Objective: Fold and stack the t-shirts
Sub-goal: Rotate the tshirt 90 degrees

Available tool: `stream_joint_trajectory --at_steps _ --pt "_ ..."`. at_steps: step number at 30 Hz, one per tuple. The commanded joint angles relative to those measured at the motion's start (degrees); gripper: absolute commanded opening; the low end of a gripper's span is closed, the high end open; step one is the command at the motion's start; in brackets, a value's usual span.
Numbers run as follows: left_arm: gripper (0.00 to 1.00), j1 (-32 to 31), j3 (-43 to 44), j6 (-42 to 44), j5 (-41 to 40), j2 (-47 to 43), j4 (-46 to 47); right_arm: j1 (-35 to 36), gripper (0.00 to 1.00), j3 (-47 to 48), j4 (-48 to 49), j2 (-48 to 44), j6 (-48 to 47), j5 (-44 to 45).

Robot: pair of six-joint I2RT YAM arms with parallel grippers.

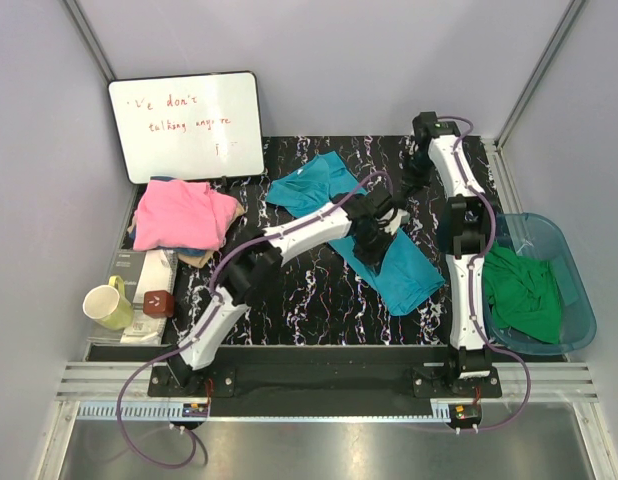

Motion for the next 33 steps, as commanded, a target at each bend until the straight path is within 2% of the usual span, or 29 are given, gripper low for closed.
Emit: stream_joint_trajectory --at_steps 1,2,3,7,10,15,16,23,28,32,33 --pt "0.0 0.8 2.6 0.0 2.4 3.4 -1.7 -3.4 0.35 5.0 0.6 -0.2 0.4 -4.5" --pt "0.0 0.5 2.4 -0.1 2.7 3.9 -1.3 -4.2 0.43 6.3 0.8 -0.3 0.5 -6.4" --pt "0.0 0.2 2.5 -0.2 2.8 5.3 -1.3 -4.7 0.59 6.9 1.3 -0.4 0.9 -6.9" --pt "0.0 0.2 1.9 -0.6 2.8 7.9 -2.2 -8.0 0.74 7.4 2.9 -1.6 2.1 -9.9" --pt "0.0 0.4 0.4 -0.2 0.6 7.8 -4.4 -8.4 0.81 6.7 2.9 -1.9 1.9 -10.6" --pt "0.0 2.4 -8.8 0.5 -3.0 2.8 -6.9 -8.5 0.85 5.3 3.1 -2.3 1.7 -11.6" --pt "0.0 2.9 -13.1 0.4 -4.3 1.5 -7.0 -8.5 0.86 5.3 3.1 -2.2 1.8 -11.8" --pt "0.0 9.9 -30.0 -1.2 -10.5 -11.3 -9.3 -8.6 0.88 5.0 3.4 -1.8 2.0 -14.4" --pt "0.0 11.2 -40.5 -3.2 -16.1 -18.7 -13.0 -8.4 0.89 4.7 3.9 -1.7 2.8 -16.3" --pt "0.0 11.2 -45.9 -4.8 -19.0 -25.1 -14.3 -5.8 0.89 5.0 4.2 -2.2 2.4 -15.1" --pt "0.0 11.1 -46.6 -4.9 -19.3 -26.3 -14.0 -3.3 0.9 5.1 4.2 -2.2 2.0 -14.9"
